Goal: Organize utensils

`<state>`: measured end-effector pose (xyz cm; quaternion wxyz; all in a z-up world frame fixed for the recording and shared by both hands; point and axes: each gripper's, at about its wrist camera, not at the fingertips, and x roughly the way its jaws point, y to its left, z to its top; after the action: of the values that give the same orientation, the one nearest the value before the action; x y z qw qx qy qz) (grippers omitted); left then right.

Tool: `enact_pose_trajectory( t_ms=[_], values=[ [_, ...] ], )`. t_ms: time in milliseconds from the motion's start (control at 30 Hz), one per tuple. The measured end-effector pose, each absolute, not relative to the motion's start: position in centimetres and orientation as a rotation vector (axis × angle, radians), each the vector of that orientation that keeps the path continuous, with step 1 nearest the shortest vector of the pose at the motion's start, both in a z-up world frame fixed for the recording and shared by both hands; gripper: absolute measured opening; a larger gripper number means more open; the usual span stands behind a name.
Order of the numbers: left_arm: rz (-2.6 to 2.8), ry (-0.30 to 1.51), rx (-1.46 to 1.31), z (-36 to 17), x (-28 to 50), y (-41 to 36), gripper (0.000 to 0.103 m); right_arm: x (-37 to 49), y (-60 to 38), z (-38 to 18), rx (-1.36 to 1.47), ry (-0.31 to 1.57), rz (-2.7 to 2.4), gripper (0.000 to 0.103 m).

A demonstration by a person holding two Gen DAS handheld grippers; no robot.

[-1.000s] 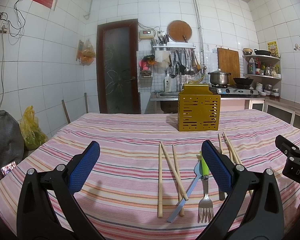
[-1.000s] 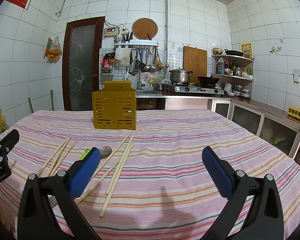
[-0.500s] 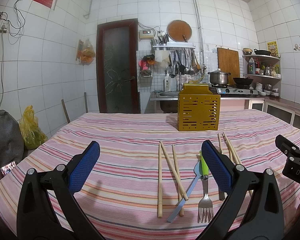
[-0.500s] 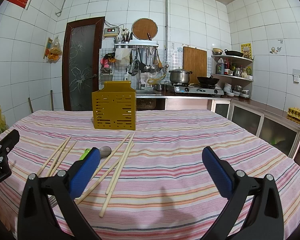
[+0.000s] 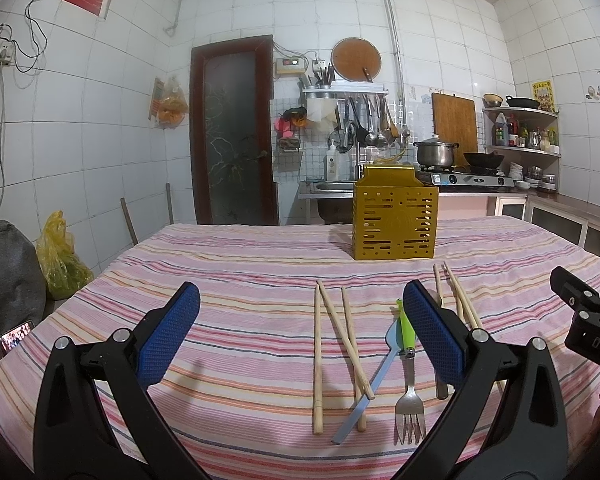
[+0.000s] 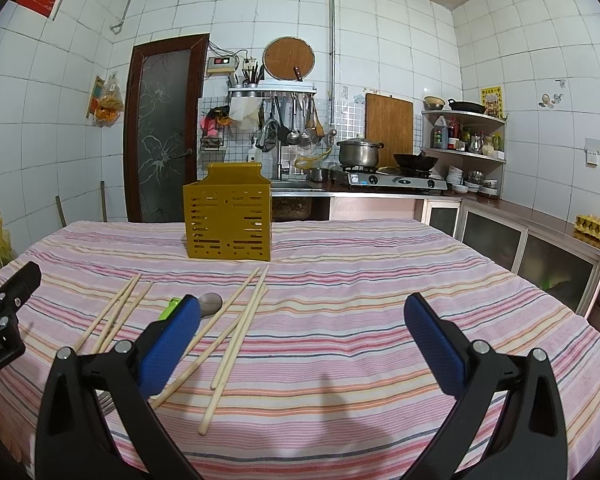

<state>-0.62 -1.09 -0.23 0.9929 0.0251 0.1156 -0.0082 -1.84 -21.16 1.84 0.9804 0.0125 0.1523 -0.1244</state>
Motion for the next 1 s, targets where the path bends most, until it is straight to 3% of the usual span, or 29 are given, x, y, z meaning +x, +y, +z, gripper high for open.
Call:
enact_pose_trajectory(
  t_ms=[1000],
  values=[
    [0.011, 0.262, 0.028, -0.5, 0.5, 0.2, 0.098, -1.6, -21.1, 1.9, 0.028, 0.320, -0.233, 0.099]
  ],
)
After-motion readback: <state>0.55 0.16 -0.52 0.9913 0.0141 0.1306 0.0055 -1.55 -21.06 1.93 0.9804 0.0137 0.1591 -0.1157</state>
